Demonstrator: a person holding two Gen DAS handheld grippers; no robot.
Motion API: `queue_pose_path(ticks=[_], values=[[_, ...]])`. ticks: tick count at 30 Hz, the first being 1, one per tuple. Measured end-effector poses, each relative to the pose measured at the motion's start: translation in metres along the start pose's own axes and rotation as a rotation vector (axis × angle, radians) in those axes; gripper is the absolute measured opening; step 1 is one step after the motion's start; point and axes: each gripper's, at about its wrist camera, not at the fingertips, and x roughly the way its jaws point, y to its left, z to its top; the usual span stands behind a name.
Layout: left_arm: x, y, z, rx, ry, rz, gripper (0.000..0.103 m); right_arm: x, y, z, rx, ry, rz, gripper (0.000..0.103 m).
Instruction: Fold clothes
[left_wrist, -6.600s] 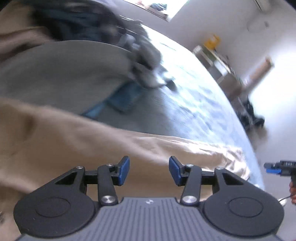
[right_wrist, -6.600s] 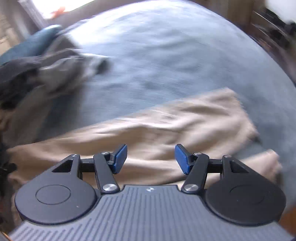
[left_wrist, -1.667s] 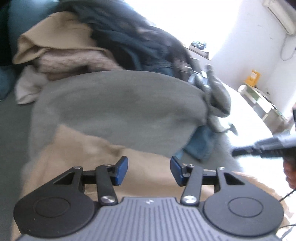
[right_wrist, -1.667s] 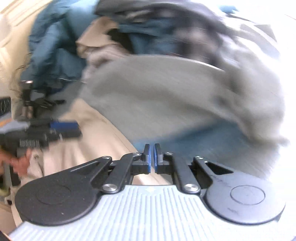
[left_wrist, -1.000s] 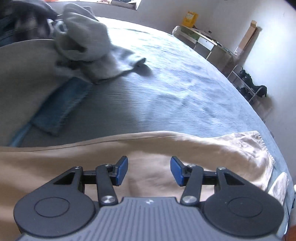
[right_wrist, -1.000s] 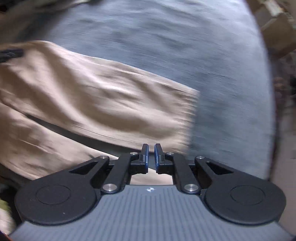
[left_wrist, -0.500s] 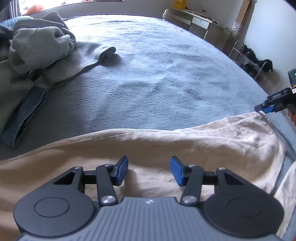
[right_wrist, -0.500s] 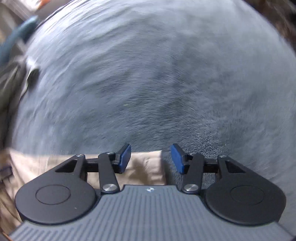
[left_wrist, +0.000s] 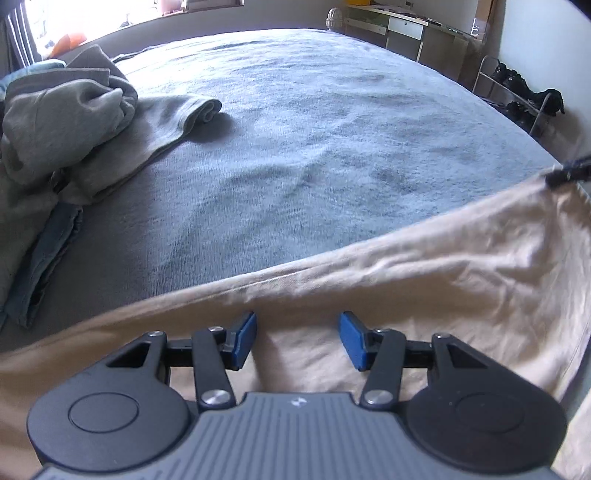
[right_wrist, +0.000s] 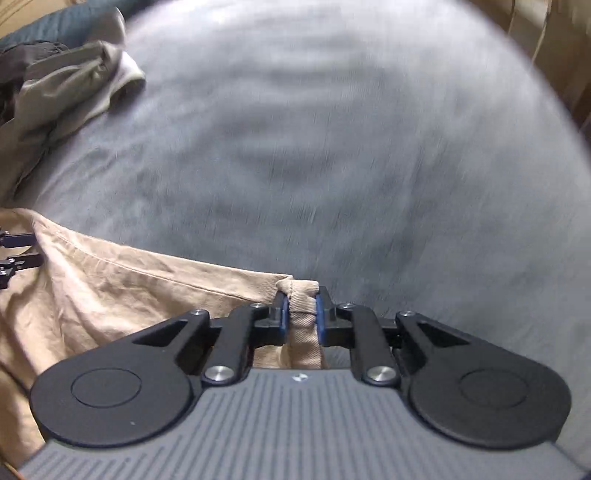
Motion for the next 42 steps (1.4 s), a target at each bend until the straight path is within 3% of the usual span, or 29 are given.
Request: queue_pose_path(ticks=[3, 8, 10, 12, 14, 19, 25, 29, 33, 38, 42], values=[[0.009, -0.001, 0.006, 0.001, -0.006, 0.021, 0.051, -0.003, 0.009, 0.006, -0.081, -0.075, -0.061, 0.012], [0.023, -0.004, 0.007, -0.017, -0.032, 0.032, 0.054, 0.047, 0.002, -0.001, -0.133, -0.034, -0.112, 0.014], [0.021, -0.004, 0.007, -0.016, -0.038, 0.035, 0.054, 0.062, -0.005, -0.007, -0.097, -0.016, -0.123, 0.018], [0.018, -0.004, 0.007, -0.015, -0.041, 0.038, 0.054, 0.060, -0.015, -0.005, -0.036, -0.045, -0.158, 0.038], [0.012, -0.005, 0.008, -0.014, -0.044, 0.053, 0.054, 0.048, -0.034, -0.003, 0.054, -0.047, -0.223, 0.040], [-0.027, -0.005, 0.004, -0.071, -0.082, 0.055, 0.054, -0.012, -0.083, -0.022, 0.203, -0.066, -0.207, 0.039], [-0.098, 0.000, -0.038, -0.227, -0.048, 0.087, 0.054, -0.072, -0.091, -0.063, 0.257, -0.065, -0.002, 0.040], [-0.156, 0.016, -0.097, -0.356, 0.028, 0.177, 0.054, -0.087, -0.058, -0.083, 0.204, -0.060, 0.173, 0.040], [-0.203, 0.039, -0.168, -0.500, 0.107, 0.250, 0.055, -0.089, -0.001, -0.095, 0.120, -0.020, 0.371, 0.040], [-0.247, 0.066, -0.254, -0.624, 0.163, 0.274, 0.055, -0.112, 0.067, -0.141, 0.081, 0.122, 0.533, 0.040], [-0.279, 0.091, -0.311, -0.715, 0.159, 0.243, 0.055, -0.135, 0.118, -0.198, 0.071, 0.281, 0.540, 0.040]])
